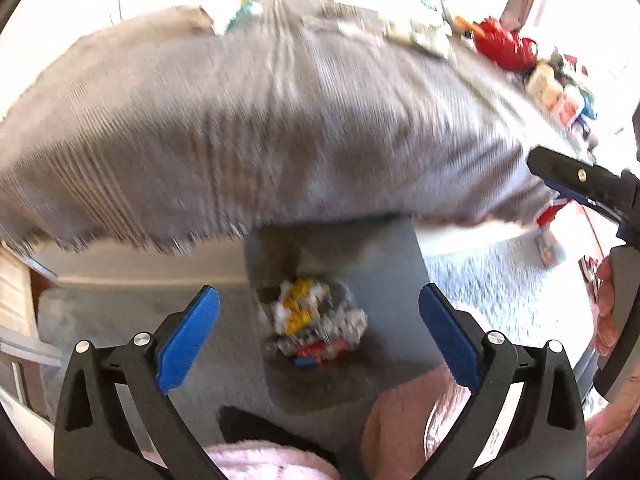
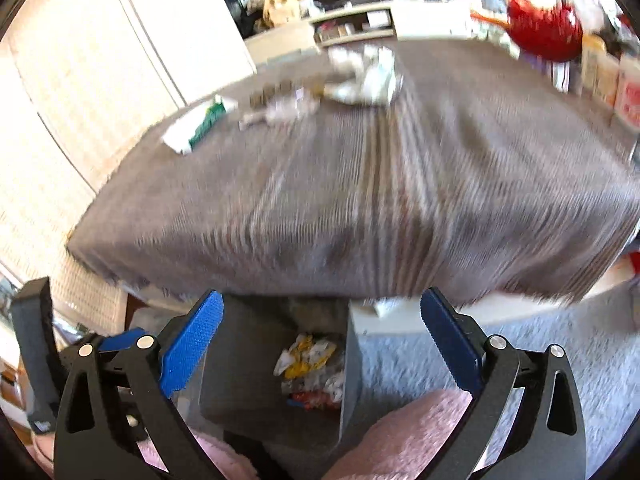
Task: Collect trash
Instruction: 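Grasp the white-green packet with the left tool while the right tool grasps the silver wrapper, then carry the packet and wrapper down into the grey bin and open both tools, then grasp the metal cylinders with the left tool while the right tool grasps the cream tube, then lower the cylinders and cream tube toward the grey bin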
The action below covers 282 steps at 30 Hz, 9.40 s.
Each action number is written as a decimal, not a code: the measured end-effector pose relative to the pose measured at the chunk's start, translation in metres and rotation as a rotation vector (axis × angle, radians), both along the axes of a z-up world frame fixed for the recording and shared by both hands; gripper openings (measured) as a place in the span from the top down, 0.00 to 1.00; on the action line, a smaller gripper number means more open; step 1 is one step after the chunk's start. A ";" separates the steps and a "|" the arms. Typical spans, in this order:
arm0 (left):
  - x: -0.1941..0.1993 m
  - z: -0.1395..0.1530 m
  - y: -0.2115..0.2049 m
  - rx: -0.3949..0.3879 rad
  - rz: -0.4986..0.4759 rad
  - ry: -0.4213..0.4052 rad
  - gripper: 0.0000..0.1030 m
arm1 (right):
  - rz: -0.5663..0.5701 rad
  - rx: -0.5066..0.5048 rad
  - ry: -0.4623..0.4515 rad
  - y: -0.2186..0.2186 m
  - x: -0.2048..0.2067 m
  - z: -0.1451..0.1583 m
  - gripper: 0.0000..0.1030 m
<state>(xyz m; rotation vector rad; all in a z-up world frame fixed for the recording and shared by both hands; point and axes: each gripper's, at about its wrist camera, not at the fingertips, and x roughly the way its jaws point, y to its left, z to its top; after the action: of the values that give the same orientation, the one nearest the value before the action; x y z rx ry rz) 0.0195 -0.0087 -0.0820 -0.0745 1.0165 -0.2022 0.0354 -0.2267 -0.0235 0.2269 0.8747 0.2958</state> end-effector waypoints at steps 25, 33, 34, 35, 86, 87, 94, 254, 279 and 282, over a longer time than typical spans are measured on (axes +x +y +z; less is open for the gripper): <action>0.165 0.048 0.038 0.090 0.073 -0.150 0.08 | -0.111 -0.081 -0.067 0.004 0.142 0.024 0.03; 0.220 0.050 0.049 0.160 0.072 -0.180 0.08 | -0.158 -0.060 -0.030 0.000 0.194 0.013 0.03; 0.227 0.050 0.051 0.163 0.073 -0.180 0.08 | -0.162 -0.063 -0.025 0.001 0.197 0.012 0.03; 0.232 0.048 0.052 0.163 0.073 -0.179 0.08 | -0.168 -0.065 -0.021 0.000 0.201 0.010 0.03; 0.138 0.100 0.034 0.099 -0.041 -0.278 0.53 | -0.050 -0.116 -0.167 0.032 0.104 0.082 0.76; 0.127 0.102 0.031 0.091 -0.041 -0.283 0.53 | -0.047 -0.117 -0.174 0.033 0.098 0.085 0.76; 0.067 0.109 0.018 0.053 -0.040 -0.319 0.52 | -0.014 -0.136 -0.229 0.035 0.043 0.100 0.76; 0.289 0.026 -0.065 0.065 -0.256 -0.135 0.57 | 0.110 -0.173 0.005 0.010 0.215 -0.005 0.86; 0.209 0.085 -0.041 0.057 -0.156 -0.217 0.86 | 0.113 -0.132 -0.024 0.019 0.133 0.032 0.87; 0.187 0.091 -0.039 0.049 -0.170 -0.231 0.86 | 0.105 -0.119 -0.040 0.021 0.112 0.042 0.87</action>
<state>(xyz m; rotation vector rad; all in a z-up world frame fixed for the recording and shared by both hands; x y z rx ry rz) 0.2062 -0.0475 0.0087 0.0791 0.7967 -0.3331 0.1476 -0.2053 0.0180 0.0648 0.8625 0.3439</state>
